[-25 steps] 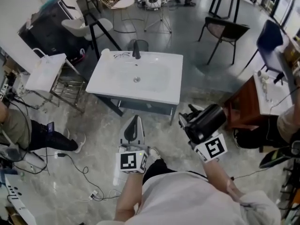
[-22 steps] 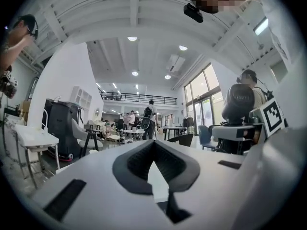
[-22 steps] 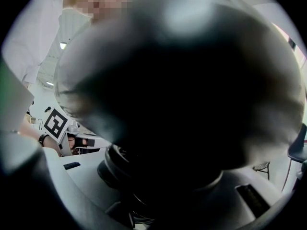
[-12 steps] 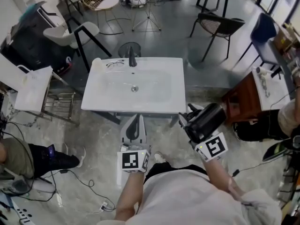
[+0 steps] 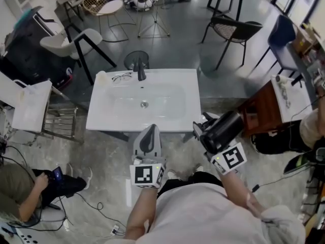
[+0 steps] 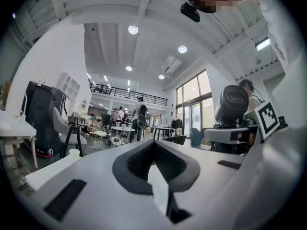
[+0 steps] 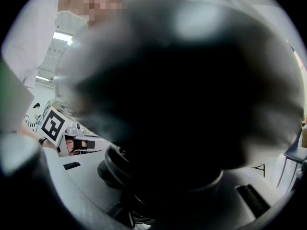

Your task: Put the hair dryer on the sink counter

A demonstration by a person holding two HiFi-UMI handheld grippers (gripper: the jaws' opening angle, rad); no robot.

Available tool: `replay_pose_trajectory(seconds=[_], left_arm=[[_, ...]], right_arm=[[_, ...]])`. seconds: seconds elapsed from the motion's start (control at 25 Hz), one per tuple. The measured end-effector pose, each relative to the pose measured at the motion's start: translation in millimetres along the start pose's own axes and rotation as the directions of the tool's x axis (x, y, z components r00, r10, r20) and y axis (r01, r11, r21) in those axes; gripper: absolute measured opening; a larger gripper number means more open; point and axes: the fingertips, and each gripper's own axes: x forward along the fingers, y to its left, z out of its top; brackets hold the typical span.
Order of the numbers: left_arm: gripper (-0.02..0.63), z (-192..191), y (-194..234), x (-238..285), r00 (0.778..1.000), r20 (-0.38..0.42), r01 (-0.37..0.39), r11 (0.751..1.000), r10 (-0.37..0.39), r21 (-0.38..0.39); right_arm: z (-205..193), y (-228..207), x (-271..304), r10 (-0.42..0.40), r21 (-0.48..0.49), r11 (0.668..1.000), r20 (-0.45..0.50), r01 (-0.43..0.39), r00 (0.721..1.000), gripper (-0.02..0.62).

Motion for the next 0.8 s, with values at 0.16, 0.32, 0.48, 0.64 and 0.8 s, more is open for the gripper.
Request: replay_pose_trajectory(seconds=[0.16,0.32,0.48,0.64,0.8], left_arm=[[0.002,-2.9,-1.6,15.9,1.000,0.000,0.004,1.000,-0.004,0.002],[0.002,-2.7,-1.8,38.9,1.000,-0.004,-0.018,1.000,0.018,0.012],[0.002,5.8,-4.8,62.1,0.998,0.007,-0.060,0.998,0.060,0.036],[0.002,7.9,-6.4,89.1,0.994,0.037,-0.102,0.994,0.100,0.043],[0.002,-1.0,-12.5,97.8,0.993,0.014,-0.119,0.992,0.119,0.030]], right_arm=[[-8.0,-12.4,14.4,0.024,-0.003,1.000,-0.021,-0.025,0.999,0.187],[-17.5,-34.2,34.9,0.060,0.029,0.998,-0.039,-0.058,0.997,0.187],[-33.0,-63.5,48.9,0.085,0.093,0.993,-0.064,-0.079,0.994,0.186],[-47.9,-90.0,61.4,0.115,0.100,0.989,-0.087,-0.107,0.989,0.186],[-64.9,-101.0,67.4,0.141,0.119,0.985,-0.136,-0.125,0.981,0.186]])
